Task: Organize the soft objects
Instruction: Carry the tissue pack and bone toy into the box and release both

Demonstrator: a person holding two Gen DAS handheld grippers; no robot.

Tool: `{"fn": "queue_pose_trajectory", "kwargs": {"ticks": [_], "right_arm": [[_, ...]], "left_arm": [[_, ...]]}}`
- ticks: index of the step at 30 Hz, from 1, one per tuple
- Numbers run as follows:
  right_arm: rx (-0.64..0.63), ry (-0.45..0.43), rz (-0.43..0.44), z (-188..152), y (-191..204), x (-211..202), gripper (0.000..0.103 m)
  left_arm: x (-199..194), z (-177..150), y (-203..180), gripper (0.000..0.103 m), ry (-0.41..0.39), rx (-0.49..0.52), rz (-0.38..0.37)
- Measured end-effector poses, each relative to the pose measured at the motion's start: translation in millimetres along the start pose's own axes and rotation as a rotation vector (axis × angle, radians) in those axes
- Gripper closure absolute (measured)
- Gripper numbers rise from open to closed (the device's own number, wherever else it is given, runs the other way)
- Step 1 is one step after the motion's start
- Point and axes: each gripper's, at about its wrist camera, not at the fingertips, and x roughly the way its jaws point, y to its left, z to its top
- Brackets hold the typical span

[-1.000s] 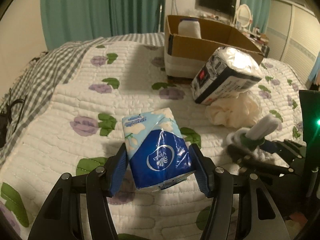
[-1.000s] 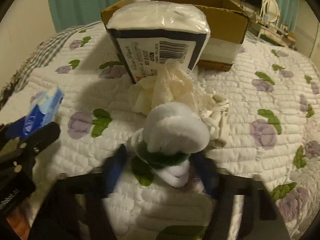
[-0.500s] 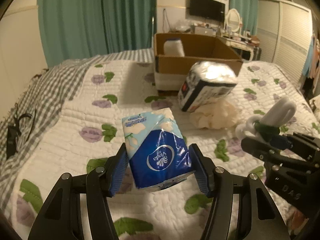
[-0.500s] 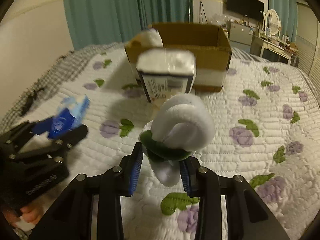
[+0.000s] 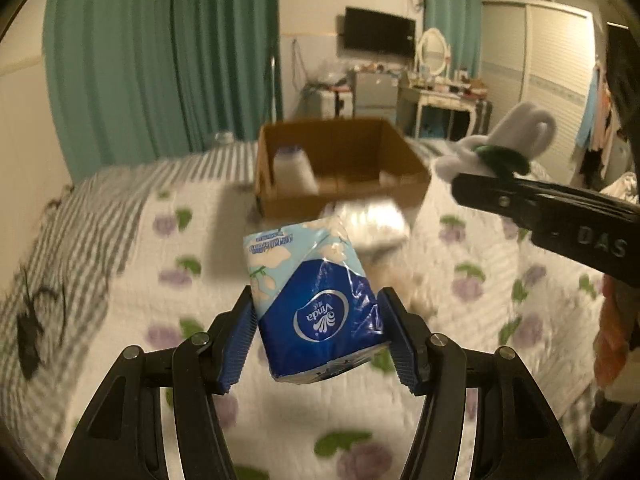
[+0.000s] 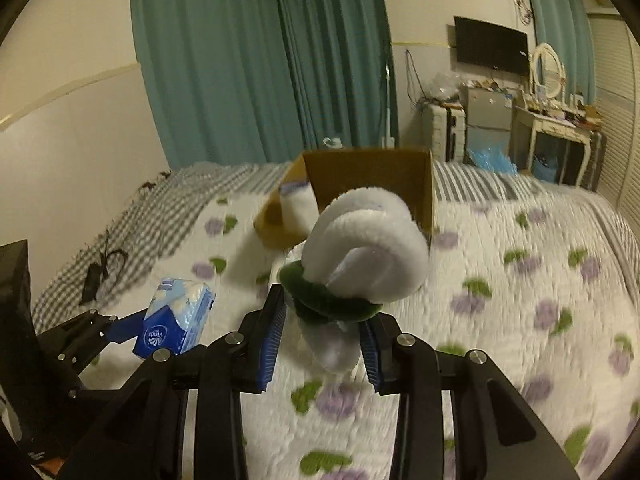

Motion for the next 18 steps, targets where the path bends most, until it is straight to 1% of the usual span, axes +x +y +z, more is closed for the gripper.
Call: {"fn": "queue_pose_trajectory", "kwargs": {"ticks": [2,5,9,11,14,18], "right_arm": [[-0.014,-0.013,0.011,17.4,-5.5,1.0,0.068],[-0.061,-0.039,-0.003,49.1,-11.0,8.9,0.068],[-0.086,-0.039,-0.015,89.8,-27.3,35.3,0.068],[-0.087,-0.023,-0.023,108.5,-37.0,55.9,0.068],[-0.080,0.000,-0.038,131.3,-53.7,91.5,0.067],[-0.067,0.035,-0.050,143.6,-73.6,137.1,0.067]], "left_arm": [[4.9,19.7,1.3,0.044,-0.019,0.004,0.001],[18.3,52.5,2.3,0.044,-0.059,0.025,0.017],[52.0,101.5,9.8,0.044,-0.108,0.035,0.062],[70.6,120.7,13.3,0.044,-0.122,0.042,0.054],[99.6,138.0,15.0,0.044,-0.137,0.064,0.063],[149.4,146.5,14.7,0.044,-0.090,0.089,0.065]]}}
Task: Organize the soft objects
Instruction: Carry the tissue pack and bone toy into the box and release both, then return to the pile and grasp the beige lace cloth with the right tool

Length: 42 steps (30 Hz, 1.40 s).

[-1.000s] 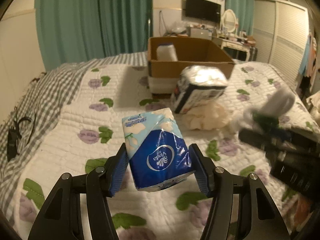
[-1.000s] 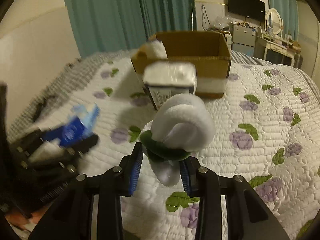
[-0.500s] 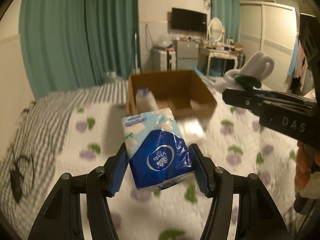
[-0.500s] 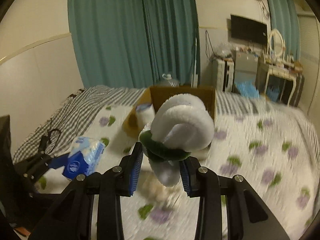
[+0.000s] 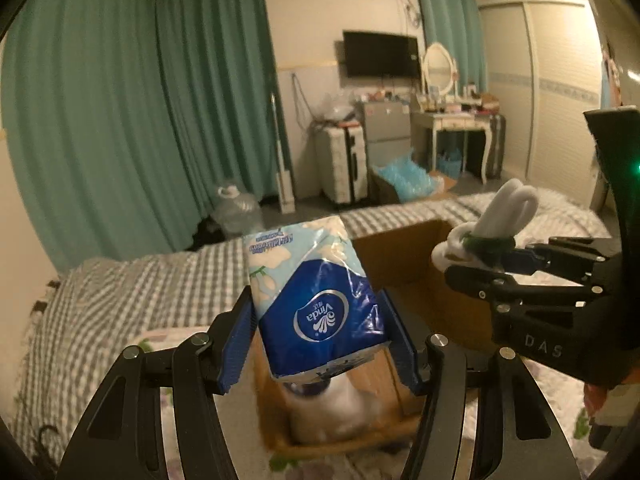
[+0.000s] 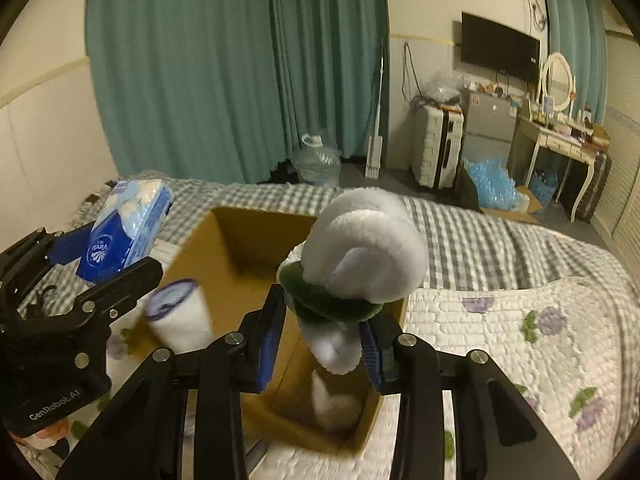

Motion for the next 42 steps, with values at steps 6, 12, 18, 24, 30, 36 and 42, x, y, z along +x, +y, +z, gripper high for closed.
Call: {"fn": "queue_pose_trajectory", "kwargs": {"ticks": [6,12,18,24,30,36,42], "right_arm": [[0.021,0.024,-0.011,-7.4,-17.2,47.6,0.046],[0.056,-0.013,-0.017,-11.1,-29.4,37.7,0.026],[0.055,-0.090,-0.034,0.2,-25.2,-16.5,0.014],[-0.003,-0.199,-0.089,9.9,2.4,-113.9,0.003],[-0.080,-0.226,-0.085,3.8,46.4,-188.4,0.002],[-0.121,-0.213,-0.080,-33.6,87.5,-214.1,0.002],[-0.086,-0.132,-0.084,-86.8,108.3,-164.5,0.002]], "left_arm": [[32.5,-12.8,-5.7,0.040,0.024,0.038,0.004],[12.3,-9.2,-6.2,0.020,-0.007,0.021,0.030],[-58.5,11.3,6.8,0.020,-0.101,-0.018,0.053],[-153.1,24.9,28.2,0.012,-0.208,-0.087,0.074],[-214.0,12.7,40.7,0.012,-0.246,-0.093,0.121],[-220.9,-27.2,40.7,0.012,-0.172,-0.113,0.140],[-179.6,-78.5,43.2,0.012,-0.075,-0.171,0.124]]}}
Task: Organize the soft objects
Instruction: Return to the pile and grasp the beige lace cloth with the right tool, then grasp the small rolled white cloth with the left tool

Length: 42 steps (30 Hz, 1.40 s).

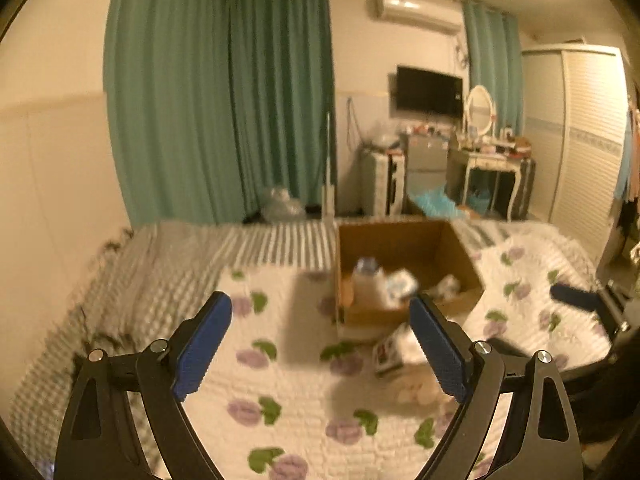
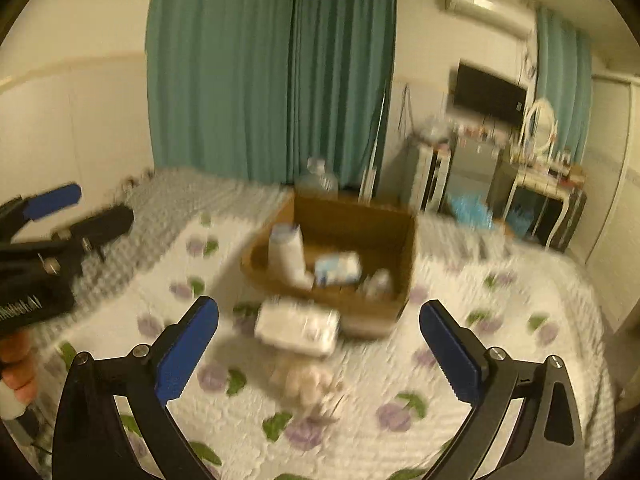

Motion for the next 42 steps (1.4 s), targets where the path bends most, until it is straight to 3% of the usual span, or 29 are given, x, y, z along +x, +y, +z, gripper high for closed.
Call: {"fn": "queue_pose_trajectory", "kwargs": {"ticks": [3,7,10,15,18,20,21,24,28,34,37,42], "right_arm": [[0.009,0.102,0.001,-35.8,6.3,43.2,0.002],[0.018,0.217,-0.057,-83.2,6.7,100.2,0.002],[0.032,0.281,-0.025,-109.2,9.4,129.0,0.002],[-0.071,0.284,-0.051,-117.5,24.5,155.4,0.003],[-0.099,0.310,-0.056,-120.8,30.4,175.1,0.030],[-0.108,0.330,-0.068,-124.1,32.6,180.9,0.061],[-0.120,0.333,-0.079,-125.8,33.8,182.4,0.069],[-0.123,0.343,-0.083,-126.6,33.3,179.3,0.080],[-0.059,0.307,-0.015,-119.1,25.2,153.8,0.081],[0.065,0.187,0.096,-89.8,1.8,95.4,0.081],[0.063,0.134,0.091,-70.8,-16.1,70.8,0.081],[0.029,0.136,0.041,-58.2,-48.9,61.0,0.081]], "left_arm": [[29.6,-31.6,2.0,0.012,0.049,-0.012,0.002],[63.9,-75.0,3.5,0.012,0.180,-0.023,-0.042],[88.3,-92.8,0.6,0.012,0.256,-0.010,-0.032],[103.8,-99.3,9.4,0.012,0.301,-0.048,-0.052],[106.4,-103.8,15.0,0.012,0.323,-0.082,-0.064],[106.1,-106.4,17.7,0.012,0.327,-0.093,-0.071],[105.9,-106.6,17.5,0.012,0.325,-0.094,-0.071],[100.7,-104.6,19.3,0.012,0.307,-0.091,-0.060],[89.9,-100.9,15.3,0.012,0.288,-0.082,-0.053],[68.8,-84.8,-20.8,0.012,0.234,-0.017,-0.006],[64.4,-80.7,-52.1,0.012,0.228,0.020,-0.030],[79.4,-95.1,-101.8,0.012,0.291,0.062,-0.109]]}}
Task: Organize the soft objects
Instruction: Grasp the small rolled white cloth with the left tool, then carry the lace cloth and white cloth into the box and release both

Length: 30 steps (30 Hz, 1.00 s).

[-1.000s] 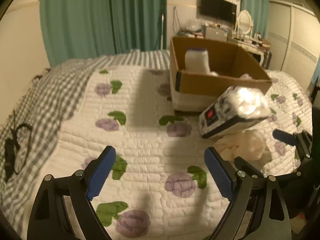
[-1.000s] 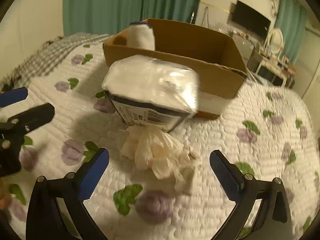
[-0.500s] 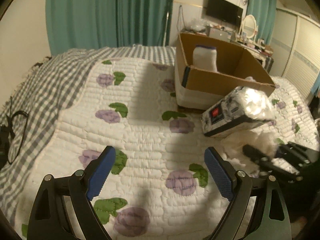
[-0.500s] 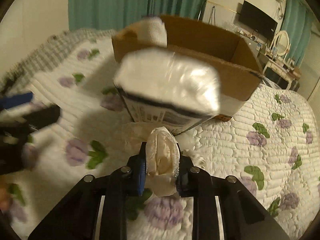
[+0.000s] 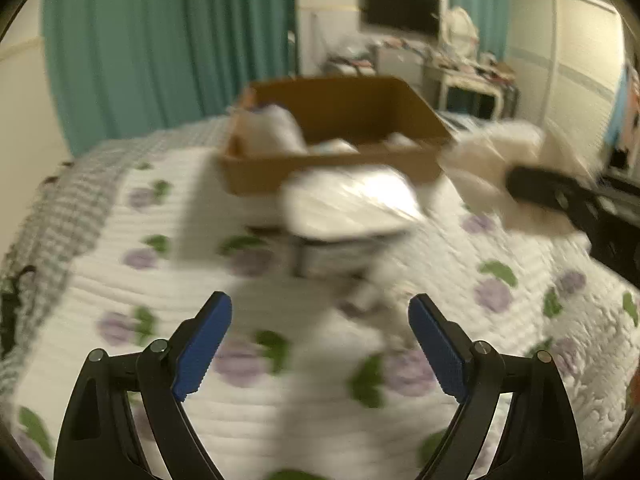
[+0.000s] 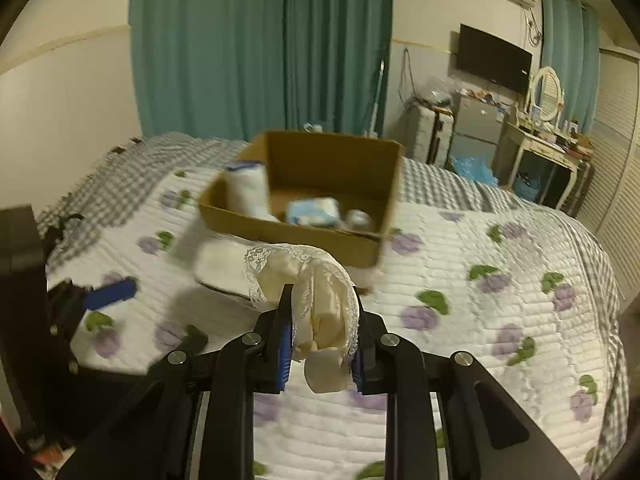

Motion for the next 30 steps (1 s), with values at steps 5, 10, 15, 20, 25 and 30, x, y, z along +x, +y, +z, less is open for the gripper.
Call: {"fn": "queue_pose_trajectory", "kwargs": {"ticks": [5,10,15,20,25,30], "right_arm": [[0.022,0.061,-0.050,-12.1,-40.5,18.2,0.081],[0.108,0.145,-0.045,-38.4,-69.5,49.8,0.081],[0.165,0.153,-0.017,-43.3,-81.7,56.9,0.080],[0.165,0.161,-0.026,-46.7,-78.9,59.7,0.080],[0.156,0.117,-0.039,-48.4,-75.4,47.2,0.080],[0.172,0.084,-0.042,-53.4,-70.3,28.5,0.080]], "left_arm": [[30.2,-8.1,-33.1,0.014,0.053,0.037,-0.042],[62.3,-8.3,-39.2,0.026,0.098,0.002,-0.047],[84.6,-9.7,-44.0,0.051,0.161,-0.012,-0.087],[74.7,-12.7,-41.6,0.074,0.152,-0.005,-0.112],[50.6,-17.9,-33.0,0.077,0.122,0.003,-0.129],[14.2,-19.5,-27.6,0.077,0.069,0.021,-0.136]]}}
